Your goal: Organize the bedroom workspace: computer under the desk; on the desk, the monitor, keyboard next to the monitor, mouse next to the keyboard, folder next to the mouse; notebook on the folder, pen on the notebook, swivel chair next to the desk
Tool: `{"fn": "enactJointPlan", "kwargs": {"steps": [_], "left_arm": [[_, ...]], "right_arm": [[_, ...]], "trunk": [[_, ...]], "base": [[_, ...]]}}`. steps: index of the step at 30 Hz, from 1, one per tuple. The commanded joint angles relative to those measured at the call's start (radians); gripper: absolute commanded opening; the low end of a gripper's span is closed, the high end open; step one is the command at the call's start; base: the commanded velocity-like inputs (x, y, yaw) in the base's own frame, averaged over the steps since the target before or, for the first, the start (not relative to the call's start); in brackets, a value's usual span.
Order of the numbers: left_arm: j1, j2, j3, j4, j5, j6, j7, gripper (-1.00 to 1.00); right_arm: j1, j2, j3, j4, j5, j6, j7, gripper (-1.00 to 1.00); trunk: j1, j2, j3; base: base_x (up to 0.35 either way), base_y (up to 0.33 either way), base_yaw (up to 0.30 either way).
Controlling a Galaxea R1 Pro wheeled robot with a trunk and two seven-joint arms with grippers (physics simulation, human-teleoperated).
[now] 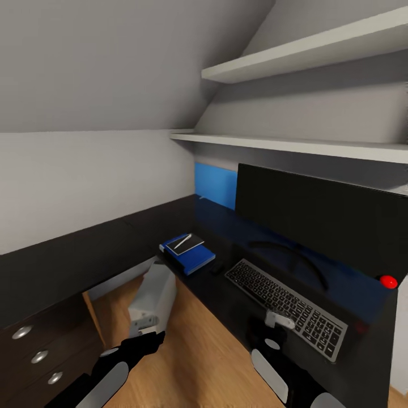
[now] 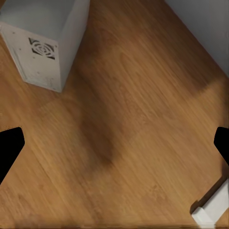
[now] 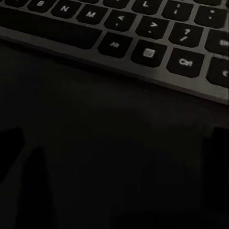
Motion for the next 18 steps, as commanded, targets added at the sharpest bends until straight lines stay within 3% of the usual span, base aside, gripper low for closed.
{"fn": "enactJointPlan", "kwargs": {"steps": [1, 12, 18], "left_arm": [[-0.001, 0.001, -0.003, -0.002, 0.006, 0.001, 0.008, 1.00], [-0.001, 0.001, -0.003, -0.001, 0.007, 0.001, 0.008, 1.00], [-0.001, 0.001, -0.002, 0.011, 0.006, 0.001, 0.008, 1.00]], "right_arm": [[-0.001, -0.001, 0.005, 0.024, -0.037, -0.008, -0.006, 1.00], [-0.001, 0.003, 0.012, 0.022, -0.034, -0.010, -0.004, 1.00], [-0.001, 0.011, 0.018, 0.019, -0.032, -0.011, -0.005, 1.00]], "trunk": [[0.000, -0.001, -0.001], [0.000, -0.001, -0.001], [0.000, -0.001, -0.001]], "base": [[-0.246, 0.042, 0.000], [-0.253, 0.109, 0.000], [-0.103, 0.073, 0.000]]}}
